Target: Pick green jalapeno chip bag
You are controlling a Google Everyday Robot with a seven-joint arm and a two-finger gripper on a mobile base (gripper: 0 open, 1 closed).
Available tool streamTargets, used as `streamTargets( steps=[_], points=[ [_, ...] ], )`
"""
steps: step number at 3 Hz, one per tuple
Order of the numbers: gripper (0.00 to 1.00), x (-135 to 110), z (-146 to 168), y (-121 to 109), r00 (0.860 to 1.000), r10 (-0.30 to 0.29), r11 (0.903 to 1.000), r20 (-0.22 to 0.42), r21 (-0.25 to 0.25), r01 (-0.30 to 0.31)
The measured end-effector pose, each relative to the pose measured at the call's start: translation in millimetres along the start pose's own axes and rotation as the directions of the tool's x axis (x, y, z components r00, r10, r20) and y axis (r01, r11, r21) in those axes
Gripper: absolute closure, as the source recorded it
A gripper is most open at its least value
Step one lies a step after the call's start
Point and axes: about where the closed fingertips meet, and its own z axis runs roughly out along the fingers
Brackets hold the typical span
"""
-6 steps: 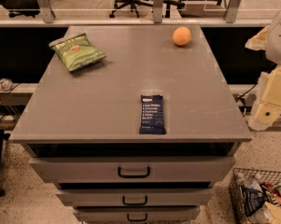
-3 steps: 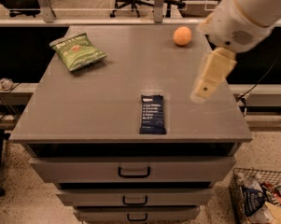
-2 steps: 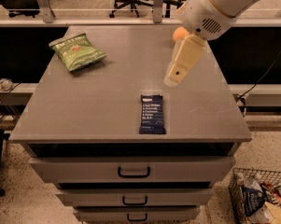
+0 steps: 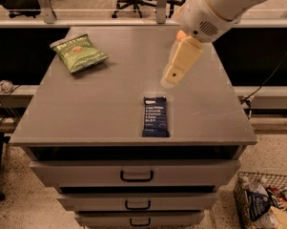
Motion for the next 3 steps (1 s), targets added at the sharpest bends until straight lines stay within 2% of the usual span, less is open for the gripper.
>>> streamTargets(
  steps=[1, 2, 3],
  points=[
    [0.00, -26, 39, -1, 0.995, 0.025, 0.9995, 0.091, -0.019, -0.024],
    [0.00, -58, 79, -16, 0.977, 0.070, 0.9975, 0.201, -0.015, -0.069],
    [0.00, -90, 120, -27, 0.945, 0.135, 0.9907, 0.298, -0.027, -0.134]
  ],
)
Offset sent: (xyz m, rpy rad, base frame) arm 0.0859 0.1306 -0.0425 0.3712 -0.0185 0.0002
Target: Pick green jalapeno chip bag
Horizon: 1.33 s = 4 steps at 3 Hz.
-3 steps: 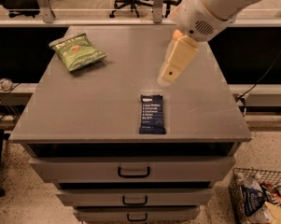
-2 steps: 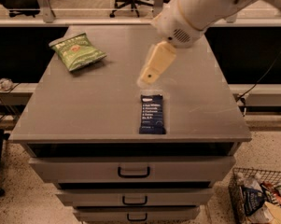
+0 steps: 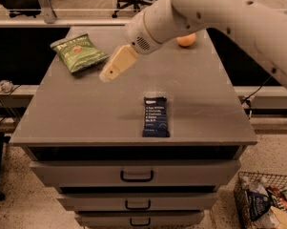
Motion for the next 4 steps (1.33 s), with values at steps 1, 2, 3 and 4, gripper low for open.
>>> streamTargets(
  steps=[1, 2, 3, 4],
  points=[
    [0.00, -21, 45, -12, 0.996, 0.051, 0.9982, 0.074, 0.028, -0.053],
    [0.00, -32, 87, -36, 0.992, 0.078, 0.9938, 0.104, 0.072, -0.085],
    [0.00, -33, 129, -65, 0.989, 0.105, 0.9887, 0.106, 0.096, -0.115],
    [0.00, -34, 166, -79, 0.987, 0.126, 0.9867, 0.099, 0.090, -0.135]
  ],
)
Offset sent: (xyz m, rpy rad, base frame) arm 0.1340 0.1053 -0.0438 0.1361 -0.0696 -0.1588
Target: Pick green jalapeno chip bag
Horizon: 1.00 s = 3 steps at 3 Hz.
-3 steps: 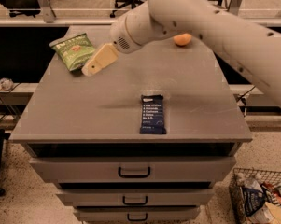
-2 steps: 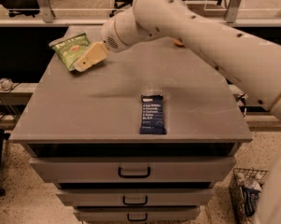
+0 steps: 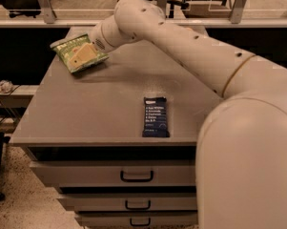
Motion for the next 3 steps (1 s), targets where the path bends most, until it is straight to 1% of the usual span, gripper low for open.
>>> streamTargets(
  steps=[1, 2, 3],
  points=[
    [0.00, 7, 26, -8, 0.999, 0.028, 0.9995, -0.019, -0.011, -0.028],
    [0.16, 15, 42, -6, 0.998, 0.051, 0.9971, -0.041, -0.054, -0.053],
    [0.39, 21, 44, -5, 0.996, 0.069, 0.9941, -0.057, -0.079, -0.074]
  ],
)
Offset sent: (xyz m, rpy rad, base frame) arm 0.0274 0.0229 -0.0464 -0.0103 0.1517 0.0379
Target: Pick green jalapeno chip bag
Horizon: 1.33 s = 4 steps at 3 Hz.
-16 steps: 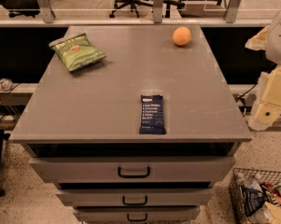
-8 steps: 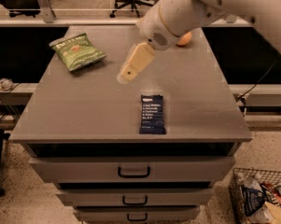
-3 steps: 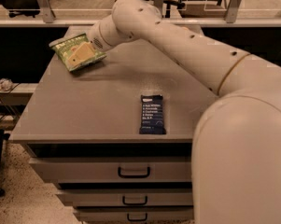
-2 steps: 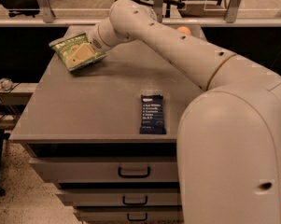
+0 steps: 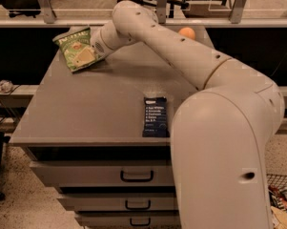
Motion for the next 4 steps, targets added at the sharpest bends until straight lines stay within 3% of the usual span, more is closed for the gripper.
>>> streamTargets(
  steps=[2, 3, 4],
  points=[
    [0.85, -5, -23, 6, 0.999, -0.009, 1.0000, 0.035, -0.001, 0.009],
    [1.00, -13, -38, 11, 0.997, -0.026, 0.9997, 0.070, 0.003, 0.026],
    [1.00, -27, -55, 16, 0.991, -0.047, 0.9989, 0.124, 0.011, 0.046]
  ],
)
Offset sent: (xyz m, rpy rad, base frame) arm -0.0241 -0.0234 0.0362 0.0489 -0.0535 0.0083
